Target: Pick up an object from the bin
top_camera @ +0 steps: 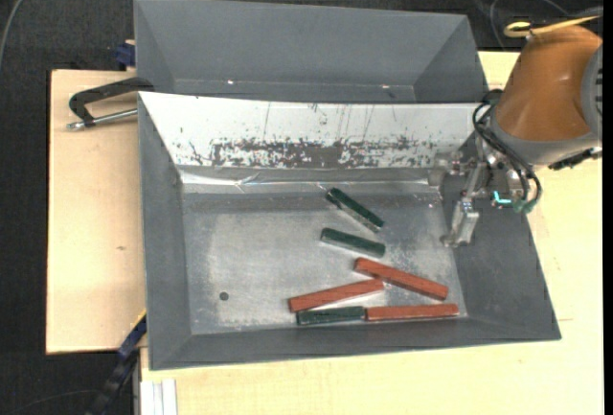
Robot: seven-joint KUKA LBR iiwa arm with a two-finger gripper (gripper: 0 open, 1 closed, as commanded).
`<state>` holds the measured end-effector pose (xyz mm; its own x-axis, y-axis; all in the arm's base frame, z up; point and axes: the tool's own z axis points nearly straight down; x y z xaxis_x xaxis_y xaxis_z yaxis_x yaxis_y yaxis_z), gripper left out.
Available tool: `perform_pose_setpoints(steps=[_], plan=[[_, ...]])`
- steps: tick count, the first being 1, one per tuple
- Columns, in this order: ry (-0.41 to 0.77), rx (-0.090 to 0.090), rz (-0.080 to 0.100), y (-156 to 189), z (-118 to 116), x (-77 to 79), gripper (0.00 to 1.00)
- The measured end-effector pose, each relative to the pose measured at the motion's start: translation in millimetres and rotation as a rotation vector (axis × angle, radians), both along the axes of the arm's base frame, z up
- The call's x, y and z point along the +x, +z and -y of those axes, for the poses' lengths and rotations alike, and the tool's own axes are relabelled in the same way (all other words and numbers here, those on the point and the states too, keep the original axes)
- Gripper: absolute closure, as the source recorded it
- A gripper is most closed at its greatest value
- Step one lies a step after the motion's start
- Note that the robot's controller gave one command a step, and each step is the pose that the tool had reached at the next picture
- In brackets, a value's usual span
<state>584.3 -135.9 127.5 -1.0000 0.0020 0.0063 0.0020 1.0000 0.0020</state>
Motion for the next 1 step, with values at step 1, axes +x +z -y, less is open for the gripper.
perform_pose_setpoints(steps=[1], plan=[[-0.032,0.002,-0.001,-60.3,-48.1,-55.5,0.0]])
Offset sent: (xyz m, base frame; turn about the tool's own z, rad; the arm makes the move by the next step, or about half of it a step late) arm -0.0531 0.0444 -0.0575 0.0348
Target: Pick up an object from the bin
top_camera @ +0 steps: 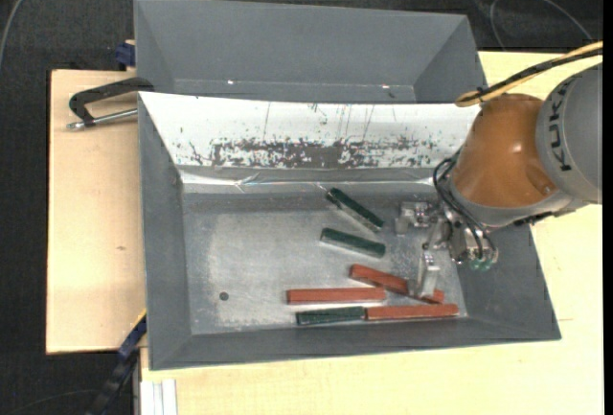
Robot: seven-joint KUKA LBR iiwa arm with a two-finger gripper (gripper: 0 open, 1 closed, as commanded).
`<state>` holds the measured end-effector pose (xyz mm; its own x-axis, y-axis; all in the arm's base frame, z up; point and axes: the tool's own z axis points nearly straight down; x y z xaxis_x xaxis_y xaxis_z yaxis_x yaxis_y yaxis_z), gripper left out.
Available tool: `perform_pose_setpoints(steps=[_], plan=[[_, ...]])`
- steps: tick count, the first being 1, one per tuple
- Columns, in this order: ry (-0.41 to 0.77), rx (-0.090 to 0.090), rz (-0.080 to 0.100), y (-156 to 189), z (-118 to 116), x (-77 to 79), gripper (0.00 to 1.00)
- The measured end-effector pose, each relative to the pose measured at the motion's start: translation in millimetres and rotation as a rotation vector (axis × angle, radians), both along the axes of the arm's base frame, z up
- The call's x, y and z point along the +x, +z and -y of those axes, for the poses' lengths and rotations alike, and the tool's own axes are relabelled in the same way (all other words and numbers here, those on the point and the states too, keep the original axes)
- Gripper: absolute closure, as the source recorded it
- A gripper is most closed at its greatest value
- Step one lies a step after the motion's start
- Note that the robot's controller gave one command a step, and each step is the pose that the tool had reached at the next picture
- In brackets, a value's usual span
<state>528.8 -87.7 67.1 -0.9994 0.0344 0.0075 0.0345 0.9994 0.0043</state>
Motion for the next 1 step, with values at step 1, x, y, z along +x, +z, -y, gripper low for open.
perform_pose_setpoints(steps=[1], plan=[[0.197,-0.002,0.009,3.9,-63.6,-30.6,0.0]])
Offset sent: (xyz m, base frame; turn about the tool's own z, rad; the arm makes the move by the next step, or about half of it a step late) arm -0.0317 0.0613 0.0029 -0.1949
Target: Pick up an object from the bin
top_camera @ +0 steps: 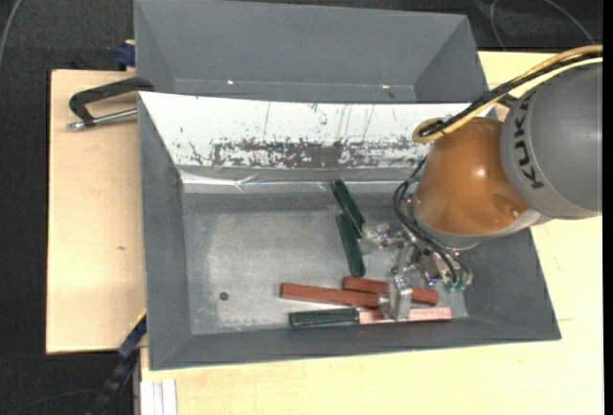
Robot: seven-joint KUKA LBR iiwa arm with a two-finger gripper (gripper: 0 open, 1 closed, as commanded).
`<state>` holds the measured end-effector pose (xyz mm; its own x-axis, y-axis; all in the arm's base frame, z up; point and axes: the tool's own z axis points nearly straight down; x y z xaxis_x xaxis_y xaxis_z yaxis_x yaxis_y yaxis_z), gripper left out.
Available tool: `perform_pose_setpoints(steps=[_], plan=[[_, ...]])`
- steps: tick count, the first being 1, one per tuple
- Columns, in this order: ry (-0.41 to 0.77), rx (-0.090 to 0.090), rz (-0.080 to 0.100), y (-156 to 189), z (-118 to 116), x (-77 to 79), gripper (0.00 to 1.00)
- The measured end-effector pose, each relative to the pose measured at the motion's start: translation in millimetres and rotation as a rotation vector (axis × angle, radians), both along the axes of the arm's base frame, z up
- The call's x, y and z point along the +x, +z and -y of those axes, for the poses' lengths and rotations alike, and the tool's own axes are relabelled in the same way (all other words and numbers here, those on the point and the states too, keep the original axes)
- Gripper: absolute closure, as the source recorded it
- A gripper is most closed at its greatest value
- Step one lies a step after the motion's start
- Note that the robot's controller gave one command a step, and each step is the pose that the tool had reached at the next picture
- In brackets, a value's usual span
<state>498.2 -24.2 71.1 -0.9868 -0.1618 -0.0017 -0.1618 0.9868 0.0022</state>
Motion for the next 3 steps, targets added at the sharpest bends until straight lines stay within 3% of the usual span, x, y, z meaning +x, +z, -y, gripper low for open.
perform_pose_setpoints(steps=[1,2,3], plan=[[-0.187,-0.001,0.004,0,27,5.0,0.0],[-0.185,-0.002,0.002,-1,26,4.8,1.0],[0.03,-0.003,0.013,150,14,55.2,1.0]])
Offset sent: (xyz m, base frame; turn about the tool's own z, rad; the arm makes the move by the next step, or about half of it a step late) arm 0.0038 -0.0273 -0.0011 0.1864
